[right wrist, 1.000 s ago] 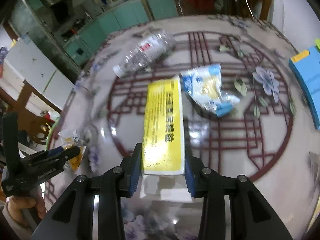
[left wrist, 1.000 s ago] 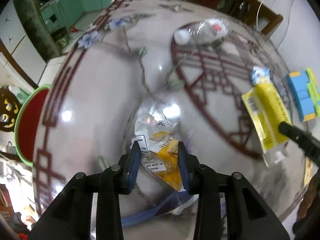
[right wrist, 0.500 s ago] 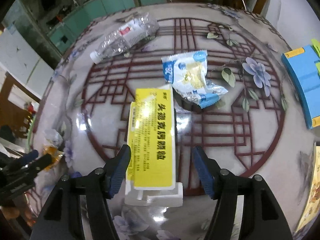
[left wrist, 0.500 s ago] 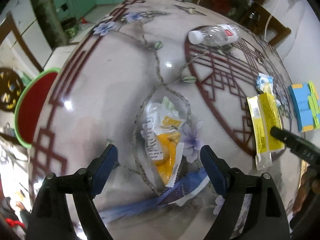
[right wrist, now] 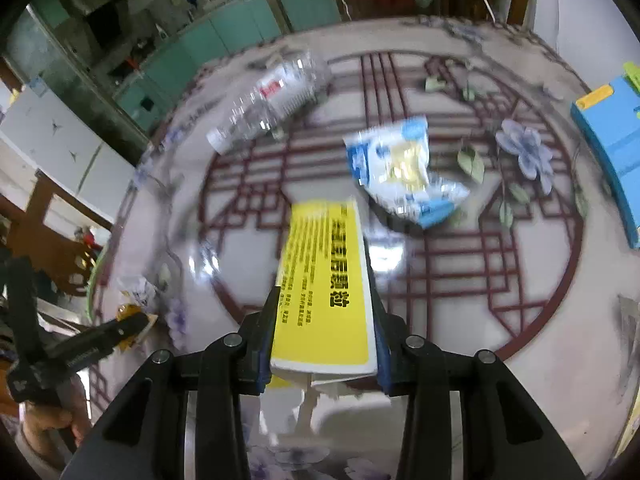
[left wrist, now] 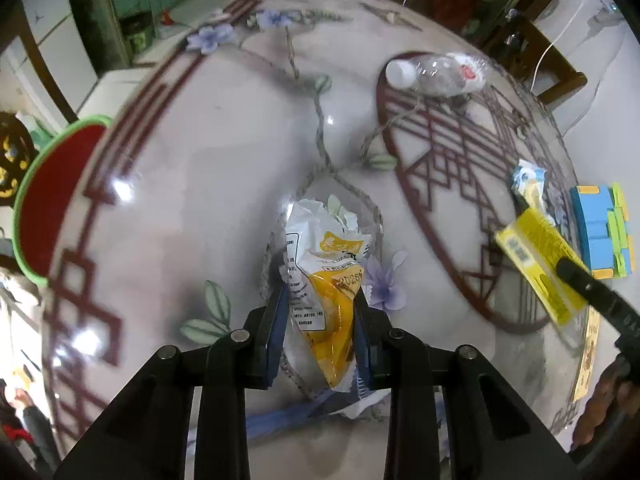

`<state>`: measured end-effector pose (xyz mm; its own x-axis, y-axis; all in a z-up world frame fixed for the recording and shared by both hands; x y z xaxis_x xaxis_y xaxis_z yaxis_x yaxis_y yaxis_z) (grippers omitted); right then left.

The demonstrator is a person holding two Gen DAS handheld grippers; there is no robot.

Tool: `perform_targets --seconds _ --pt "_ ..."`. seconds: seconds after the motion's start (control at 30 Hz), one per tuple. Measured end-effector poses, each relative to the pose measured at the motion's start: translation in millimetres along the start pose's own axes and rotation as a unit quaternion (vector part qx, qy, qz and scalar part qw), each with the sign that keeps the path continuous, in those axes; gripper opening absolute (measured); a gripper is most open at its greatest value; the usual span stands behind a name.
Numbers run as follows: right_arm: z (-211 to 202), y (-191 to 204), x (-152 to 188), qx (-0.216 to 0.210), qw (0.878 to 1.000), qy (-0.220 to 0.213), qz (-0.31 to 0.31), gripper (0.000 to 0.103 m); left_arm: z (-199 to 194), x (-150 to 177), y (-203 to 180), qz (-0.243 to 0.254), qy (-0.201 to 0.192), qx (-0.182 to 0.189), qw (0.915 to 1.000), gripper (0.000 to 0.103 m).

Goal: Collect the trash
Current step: 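Carry wrapper and yellow box over the red bucket and release both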

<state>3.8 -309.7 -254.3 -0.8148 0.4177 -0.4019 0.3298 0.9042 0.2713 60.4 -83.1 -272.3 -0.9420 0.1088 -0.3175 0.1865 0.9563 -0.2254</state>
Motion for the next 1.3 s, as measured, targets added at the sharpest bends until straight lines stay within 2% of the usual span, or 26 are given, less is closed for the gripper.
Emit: perform_targets --seconds 0.07,0.2,0.33,0.53,0.77,1.03,1.3 --pt "-11 5 -7 -0.005 1.000 -0.015 -0.001 0.036 -9 -2 -3 0.009 -0.014 -0.004 0.9999 0.028" --pt "-20 18 -15 -0.011 0.999 -0.030 -0.011 0.028 -24 -11 -6 0.022 -0.039 -0.011 0.9989 0.028" --pt "-17 35 -17 -0.011 0.999 -0.030 -0.035 0.027 -40 -15 1 0.023 -0.059 -0.010 0.9980 0.028" --pt "-20 52 -20 -0.032 0.998 -0.027 -0.037 0.026 -62 -17 16 0.014 -0.084 -0.015 0.9962 0.028" --pt "-37 78 -26 -0.055 0.996 -0.049 -0.051 0.026 -66 -19 39 -0.006 -0.085 -0.024 0.9961 0.028" --pt "-29 110 -25 -0.068 0.995 -0.039 -0.061 0.026 -81 -26 81 -0.032 -0.101 -0.031 0.9939 0.028" --pt "-11 173 -24 -0.060 0.995 -0.035 -0.077 0.026 -90 -37 137 -0.039 -0.103 -0.026 0.9936 0.028"
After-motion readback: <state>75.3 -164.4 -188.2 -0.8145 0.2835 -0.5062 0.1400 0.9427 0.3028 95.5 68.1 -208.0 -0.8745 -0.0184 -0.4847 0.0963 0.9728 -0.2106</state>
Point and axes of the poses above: each gripper's, at about its wrist camera, not at the fingertips, and z roughly the way its jaws point, y to its left, x to its underside, the point moved 6 cm from there along z, roughly the way its jaws point, and after that the axes turned 1 degree about x, right-handed, at the moved point
